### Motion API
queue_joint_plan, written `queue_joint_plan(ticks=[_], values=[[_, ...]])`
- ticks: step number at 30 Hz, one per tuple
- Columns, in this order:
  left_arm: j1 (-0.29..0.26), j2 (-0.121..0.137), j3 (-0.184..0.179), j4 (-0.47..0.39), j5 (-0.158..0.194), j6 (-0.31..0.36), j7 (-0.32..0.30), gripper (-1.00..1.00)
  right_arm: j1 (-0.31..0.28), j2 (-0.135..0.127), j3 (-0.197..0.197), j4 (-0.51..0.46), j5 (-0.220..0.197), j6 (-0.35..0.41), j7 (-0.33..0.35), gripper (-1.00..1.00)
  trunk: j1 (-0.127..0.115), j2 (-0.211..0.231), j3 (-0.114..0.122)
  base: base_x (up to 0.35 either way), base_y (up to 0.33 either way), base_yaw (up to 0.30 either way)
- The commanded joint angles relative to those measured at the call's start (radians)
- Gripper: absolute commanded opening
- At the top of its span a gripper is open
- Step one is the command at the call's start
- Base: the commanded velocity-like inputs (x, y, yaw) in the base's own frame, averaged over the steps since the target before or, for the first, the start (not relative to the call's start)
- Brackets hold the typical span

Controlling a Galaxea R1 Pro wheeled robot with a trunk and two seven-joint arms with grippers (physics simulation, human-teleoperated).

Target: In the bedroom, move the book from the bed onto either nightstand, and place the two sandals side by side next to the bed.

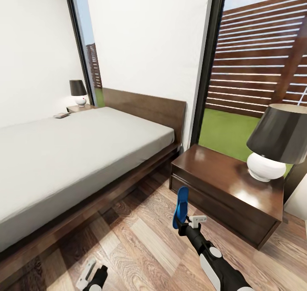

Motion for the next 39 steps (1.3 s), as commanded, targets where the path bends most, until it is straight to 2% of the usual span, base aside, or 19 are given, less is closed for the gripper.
queue_joint_plan(ticks=[1, 14, 16, 18, 21, 23, 28, 32, 39], values=[[-0.001, -0.001, -0.002, 0.010, 0.009, -0.006, 0.000, 1.00, -0.001, 0.000, 0.002, 0.001, -0.011, -0.003, 0.004, -1.00, 0.000, 0.000, -0.001, 0.000, 0.000, 0.000], [0.004, -0.001, 0.003, 0.039, 0.012, -0.005, -0.007, 1.00, -0.001, 0.000, 0.002, 0.002, -0.011, -0.003, 0.004, -1.00, 0.000, 0.000, -0.001, 0.000, 0.000, 0.000], [0.005, -0.001, 0.003, 0.066, 0.019, -0.006, -0.009, 1.00, -0.001, 0.000, 0.002, 0.002, -0.011, -0.003, 0.004, -1.00, 0.000, 0.000, -0.001, 0.000, 0.000, 0.000], [0.005, -0.001, 0.000, 0.131, 0.038, -0.007, -0.015, 1.00, -0.001, 0.000, 0.002, 0.002, -0.011, -0.003, 0.004, -1.00, 0.007, -0.014, -0.007, 0.000, 0.000, 0.000], [0.006, -0.001, -0.001, 0.171, 0.045, -0.007, -0.033, 1.00, -0.001, 0.000, 0.002, 0.003, -0.011, -0.003, 0.004, -1.00, 0.011, -0.021, -0.010, 0.000, 0.000, 0.000], [0.006, -0.001, -0.002, 0.206, 0.050, -0.006, -0.067, 1.00, -0.001, 0.001, 0.002, 0.002, -0.011, -0.003, 0.004, -1.00, 0.011, -0.021, -0.010, 0.000, 0.000, 0.000], [0.006, -0.001, -0.005, 0.217, 0.052, -0.001, -0.109, 1.00, -0.001, 0.001, 0.002, 0.002, -0.011, -0.003, 0.004, -1.00, 0.030, -0.056, -0.026, 0.000, 0.000, 0.000], [0.006, -0.001, -0.010, 0.212, 0.051, 0.001, -0.115, 1.00, -0.001, 0.001, 0.002, 0.002, -0.011, -0.003, 0.004, -1.00, 0.046, -0.084, -0.038, 0.000, 0.000, 0.000], [0.005, -0.001, -0.013, 0.203, 0.049, 0.002, -0.116, 1.00, -0.001, 0.001, 0.002, 0.003, -0.011, -0.003, 0.004, -1.00, 0.046, -0.084, -0.038, 0.000, 0.000, 0.000]])
